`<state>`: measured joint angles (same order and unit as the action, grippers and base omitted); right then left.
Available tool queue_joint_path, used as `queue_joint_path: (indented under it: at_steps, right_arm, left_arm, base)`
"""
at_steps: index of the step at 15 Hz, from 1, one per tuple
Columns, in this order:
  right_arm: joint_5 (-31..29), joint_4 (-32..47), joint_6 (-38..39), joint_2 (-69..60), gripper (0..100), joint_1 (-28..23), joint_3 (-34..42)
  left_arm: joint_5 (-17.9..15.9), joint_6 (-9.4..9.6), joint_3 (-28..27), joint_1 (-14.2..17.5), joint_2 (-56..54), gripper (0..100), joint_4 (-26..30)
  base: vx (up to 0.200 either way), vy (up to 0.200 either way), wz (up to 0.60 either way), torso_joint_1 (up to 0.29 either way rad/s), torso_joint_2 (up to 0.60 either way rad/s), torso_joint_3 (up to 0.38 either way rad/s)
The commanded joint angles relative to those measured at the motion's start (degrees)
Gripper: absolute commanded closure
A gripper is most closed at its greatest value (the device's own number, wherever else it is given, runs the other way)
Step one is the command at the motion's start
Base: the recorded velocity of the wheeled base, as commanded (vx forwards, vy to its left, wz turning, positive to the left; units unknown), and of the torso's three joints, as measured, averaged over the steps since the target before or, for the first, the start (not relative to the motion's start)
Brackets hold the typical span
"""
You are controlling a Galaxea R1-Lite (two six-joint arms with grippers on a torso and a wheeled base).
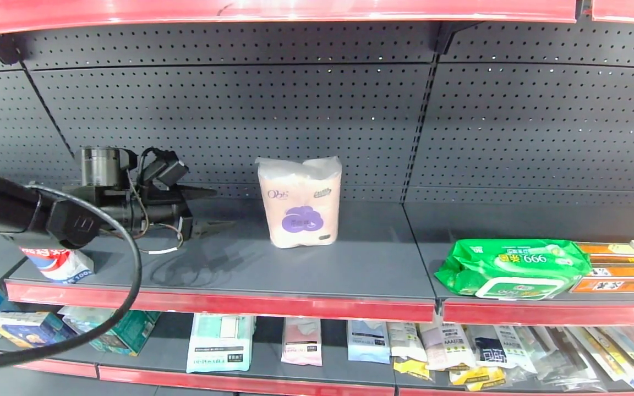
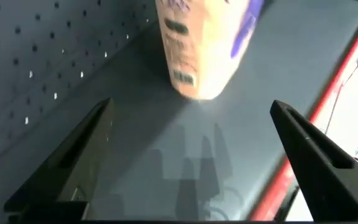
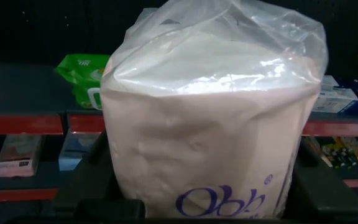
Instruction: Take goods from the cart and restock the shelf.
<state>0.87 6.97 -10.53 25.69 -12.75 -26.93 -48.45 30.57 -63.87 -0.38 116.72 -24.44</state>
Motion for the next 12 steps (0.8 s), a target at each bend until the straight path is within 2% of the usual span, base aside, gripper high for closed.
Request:
queue_joint_path:
  at_steps: [1,7,12]
  right_arm:
    - [-0.16,-0.03,-0.01,0.15,100,0.01,-0.05]
    - [-0.25,0.06,-0.01,0.07,100,0.01,0.47]
    - [-0.25,0.06,-0.01,0.24,100,0.01,0.74]
  left_arm:
    - [-0.33,-0.25,-4.78,-2.0,3.42,0,-0.08]
    - [-0.33,-0.52,-6.71,-4.98,5.79,0,-0.17]
    - [-0.25,-0.6,-12.16,-7.18,9.93,0,-0.17]
  base:
    - [0.0,0.0,0.0,0.0,0.0,0.0]
    - [0.0,0.0,0.0,0.0,0.0,0.0]
    - [0.0,0.0,0.0,0.0,0.0,0.0]
